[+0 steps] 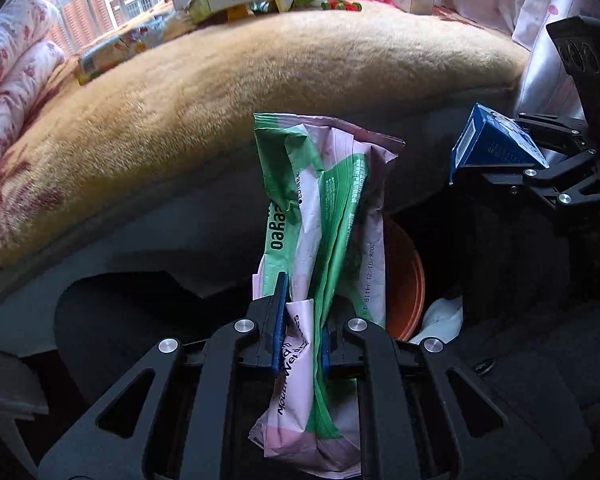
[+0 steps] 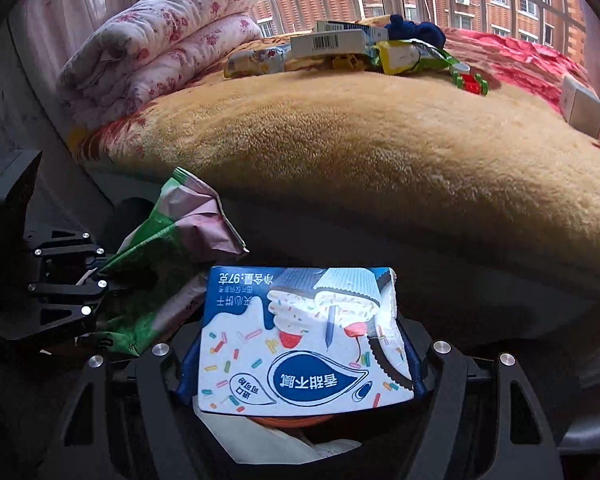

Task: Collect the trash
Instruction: 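Carry both items down over the orange bin and open both grippers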

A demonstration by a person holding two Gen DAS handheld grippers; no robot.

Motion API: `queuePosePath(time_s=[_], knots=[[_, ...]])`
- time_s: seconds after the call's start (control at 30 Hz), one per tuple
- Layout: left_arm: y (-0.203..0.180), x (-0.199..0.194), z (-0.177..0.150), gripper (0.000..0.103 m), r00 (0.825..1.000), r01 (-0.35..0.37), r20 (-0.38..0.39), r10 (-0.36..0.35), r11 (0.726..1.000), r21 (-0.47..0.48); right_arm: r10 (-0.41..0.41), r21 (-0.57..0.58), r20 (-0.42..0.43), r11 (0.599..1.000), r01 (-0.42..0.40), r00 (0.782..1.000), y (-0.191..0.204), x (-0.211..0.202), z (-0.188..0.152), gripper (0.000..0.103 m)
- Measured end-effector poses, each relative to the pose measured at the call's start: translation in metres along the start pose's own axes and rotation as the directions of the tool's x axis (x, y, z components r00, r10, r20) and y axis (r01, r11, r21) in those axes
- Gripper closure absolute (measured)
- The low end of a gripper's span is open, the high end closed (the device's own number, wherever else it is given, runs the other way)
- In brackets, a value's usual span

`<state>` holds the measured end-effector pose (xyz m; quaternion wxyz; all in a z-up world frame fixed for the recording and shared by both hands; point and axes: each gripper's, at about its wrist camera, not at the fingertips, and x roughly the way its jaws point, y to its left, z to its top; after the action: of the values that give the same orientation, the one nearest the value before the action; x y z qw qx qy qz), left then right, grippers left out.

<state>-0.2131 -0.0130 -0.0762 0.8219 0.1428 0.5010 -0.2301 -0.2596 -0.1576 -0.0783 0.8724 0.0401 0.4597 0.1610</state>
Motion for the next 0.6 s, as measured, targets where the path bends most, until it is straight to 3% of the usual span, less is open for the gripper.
queuePosePath(time_s=[0.13,0.27,0.6], knots=[[0.012,0.049,0.003,0.091,0.997,-0.008,-0.074,0.006,1.0,-0.029,-0.004,0.031,-0.043,0.999,0.005,0.999,-0.008,0.029,-0.001,0.03],[0.021,0.094,0.0,0.091,0.984,0.043,-0.169,-0.059,0.994,-0.098,0.0,0.066,-0.145,0.998,0.009,0.989,-0.018,0.074,-0.005,0.03],[0.027,0.133,-0.004,0.091,0.958,0.029,-0.282,-0.06,0.993,-0.115,0.006,0.084,-0.323,0.996,0.023,0.946,-0.024,0.144,-0.027,0.03]])
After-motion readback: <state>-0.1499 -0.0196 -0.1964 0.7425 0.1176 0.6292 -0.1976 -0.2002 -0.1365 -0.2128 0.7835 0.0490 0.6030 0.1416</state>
